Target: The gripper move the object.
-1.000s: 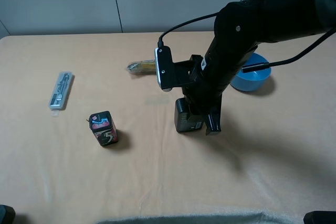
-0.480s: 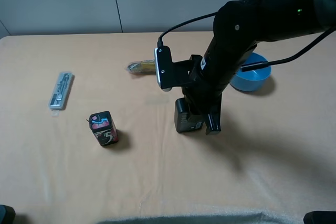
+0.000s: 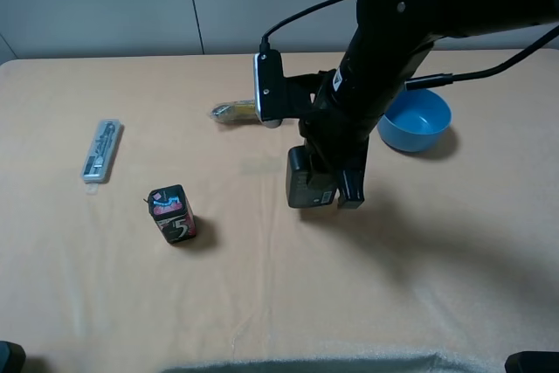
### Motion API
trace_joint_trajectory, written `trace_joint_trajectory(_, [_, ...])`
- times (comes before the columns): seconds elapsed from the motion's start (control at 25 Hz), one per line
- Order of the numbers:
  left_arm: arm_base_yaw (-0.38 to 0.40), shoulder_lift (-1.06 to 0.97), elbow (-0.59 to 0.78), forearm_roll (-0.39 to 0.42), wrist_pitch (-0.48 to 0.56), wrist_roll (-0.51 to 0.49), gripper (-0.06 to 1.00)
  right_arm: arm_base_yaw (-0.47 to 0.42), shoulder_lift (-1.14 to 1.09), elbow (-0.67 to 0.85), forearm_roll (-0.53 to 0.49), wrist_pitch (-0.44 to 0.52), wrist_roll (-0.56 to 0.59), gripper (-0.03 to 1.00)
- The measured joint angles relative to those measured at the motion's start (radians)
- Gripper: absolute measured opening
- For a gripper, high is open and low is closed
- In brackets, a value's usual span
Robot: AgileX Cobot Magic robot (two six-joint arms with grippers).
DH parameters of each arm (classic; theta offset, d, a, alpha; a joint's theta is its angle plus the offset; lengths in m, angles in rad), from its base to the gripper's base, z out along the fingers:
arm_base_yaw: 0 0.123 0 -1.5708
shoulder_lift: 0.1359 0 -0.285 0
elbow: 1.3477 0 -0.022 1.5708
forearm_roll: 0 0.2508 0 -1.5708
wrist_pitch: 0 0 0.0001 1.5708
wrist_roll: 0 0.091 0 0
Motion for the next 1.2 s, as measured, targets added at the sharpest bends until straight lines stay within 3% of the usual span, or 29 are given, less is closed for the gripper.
trace_joint_trajectory(0.72, [0.000, 0.000, 0.000, 0.000, 0.000, 0.000, 0.99, 0.000, -0.177, 0.000, -0.001, 0.075, 0.308, 0.30])
trace_joint_trajectory(1.2, [0.000, 0.000, 0.000, 0.000, 0.000, 0.000, 0.99, -0.025, -0.205, -0.130, -0.067, 0.313, 0.524, 0.30])
